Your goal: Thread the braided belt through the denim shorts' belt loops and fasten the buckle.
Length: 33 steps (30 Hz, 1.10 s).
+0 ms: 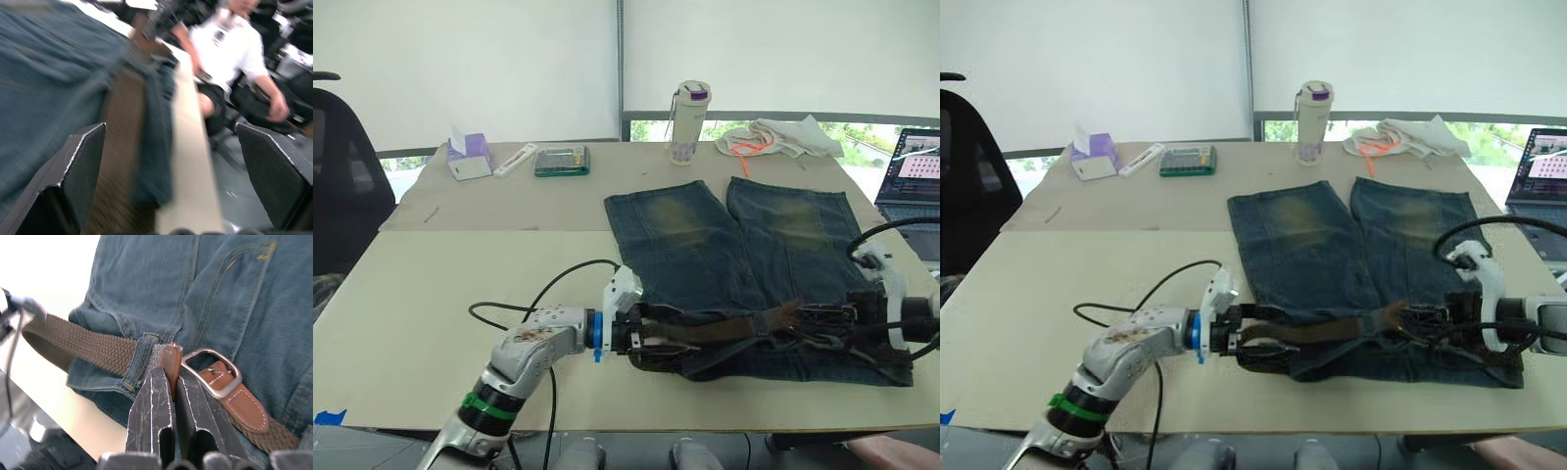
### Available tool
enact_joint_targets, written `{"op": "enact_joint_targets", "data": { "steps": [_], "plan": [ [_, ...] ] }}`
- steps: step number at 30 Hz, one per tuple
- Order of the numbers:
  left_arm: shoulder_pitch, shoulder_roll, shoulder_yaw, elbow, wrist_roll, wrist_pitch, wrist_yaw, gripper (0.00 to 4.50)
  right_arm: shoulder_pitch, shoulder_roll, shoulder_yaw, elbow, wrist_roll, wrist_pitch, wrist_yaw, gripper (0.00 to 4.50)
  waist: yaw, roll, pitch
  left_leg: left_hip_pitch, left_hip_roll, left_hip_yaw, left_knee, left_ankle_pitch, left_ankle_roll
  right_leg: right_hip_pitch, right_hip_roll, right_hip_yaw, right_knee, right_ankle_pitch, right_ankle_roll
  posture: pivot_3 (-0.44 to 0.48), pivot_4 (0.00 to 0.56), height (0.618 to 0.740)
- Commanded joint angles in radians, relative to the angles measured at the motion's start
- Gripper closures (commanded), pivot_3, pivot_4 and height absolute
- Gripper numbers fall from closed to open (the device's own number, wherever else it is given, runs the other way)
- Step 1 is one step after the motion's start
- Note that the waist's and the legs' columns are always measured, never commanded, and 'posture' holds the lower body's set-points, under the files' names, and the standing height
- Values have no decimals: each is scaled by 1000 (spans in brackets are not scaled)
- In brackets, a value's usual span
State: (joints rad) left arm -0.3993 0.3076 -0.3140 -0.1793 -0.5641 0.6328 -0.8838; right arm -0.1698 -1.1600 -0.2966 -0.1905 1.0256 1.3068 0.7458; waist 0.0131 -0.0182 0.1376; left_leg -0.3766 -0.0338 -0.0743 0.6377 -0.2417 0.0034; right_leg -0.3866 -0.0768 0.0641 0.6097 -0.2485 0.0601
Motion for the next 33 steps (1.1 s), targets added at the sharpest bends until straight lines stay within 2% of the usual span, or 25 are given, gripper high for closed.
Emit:
{"op": "enact_joint_targets", "data": {
  "steps": [1,4,6,13,18,19,24,29,31,33],
  "plan": [
    [-59,-51,-10,82,106,-120,48,16,-21,51,-6,-28,-12,2,-37,4500,0,0,0,0,0,0,0,0,0,0,0,0,0,0,0,0,150,740],
    [-109,-97,15,202,211,-206,159,16,-4,78,-10,-47,-27,0,-50,4500,0,0,0,-1,-1,0,1,0,0,0,-1,1,0,1,0,0,150,740],
    [-128,-93,15,270,283,-253,201,16,7,87,-20,-51,-36,-1,-53,4500,-1,0,0,-1,-1,0,1,0,0,0,0,1,1,1,0,0,150,740],
    [-119,-32,22,333,364,-222,218,16,41,105,-56,-56,-52,-10,-62,4500,-3,1,0,0,0,-1,1,-1,2,0,0,1,2,1,0,0,150,740],
    [-105,-2,-32,313,387,-114,164,16,42,120,-65,-61,-56,-10,-65,4500,-1,2,-1,0,-1,-2,2,-1,2,0,0,1,2,1,1,0,150,740],
    [-103,3,-40,310,395,-103,157,563,43,122,-67,-63,-57,-10,-65,4500,-1,2,-1,0,-1,-2,2,-1,2,0,0,1,2,1,1,0,150,740],
    [-105,4,-32,331,428,-90,175,2176,44,125,-76,-58,-70,-16,-61,4500,-2,2,-2,2,-1,-1,2,-1,2,1,0,1,2,1,1,0,150,740],
    [-127,-9,-5,388,457,-161,196,3891,46,134,-90,-65,-69,-17,-62,4500,-1,2,-2,2,-1,-2,2,-1,2,1,-1,1,2,1,1,0,150,740],
    [-141,-20,2,416,467,-196,213,4455,45,139,-90,-68,-69,-17,-65,4500,-1,2,-2,2,-1,-2,2,-1,2,1,0,1,2,1,1,0,150,740],
    [-160,-41,18,449,473,-250,234,4455,43,147,-90,-70,-70,-20,-70,4500,-1,2,-2,2,-1,-1,2,-1,2,1,0,1,3,1,1,0,150,740]
  ]
}}
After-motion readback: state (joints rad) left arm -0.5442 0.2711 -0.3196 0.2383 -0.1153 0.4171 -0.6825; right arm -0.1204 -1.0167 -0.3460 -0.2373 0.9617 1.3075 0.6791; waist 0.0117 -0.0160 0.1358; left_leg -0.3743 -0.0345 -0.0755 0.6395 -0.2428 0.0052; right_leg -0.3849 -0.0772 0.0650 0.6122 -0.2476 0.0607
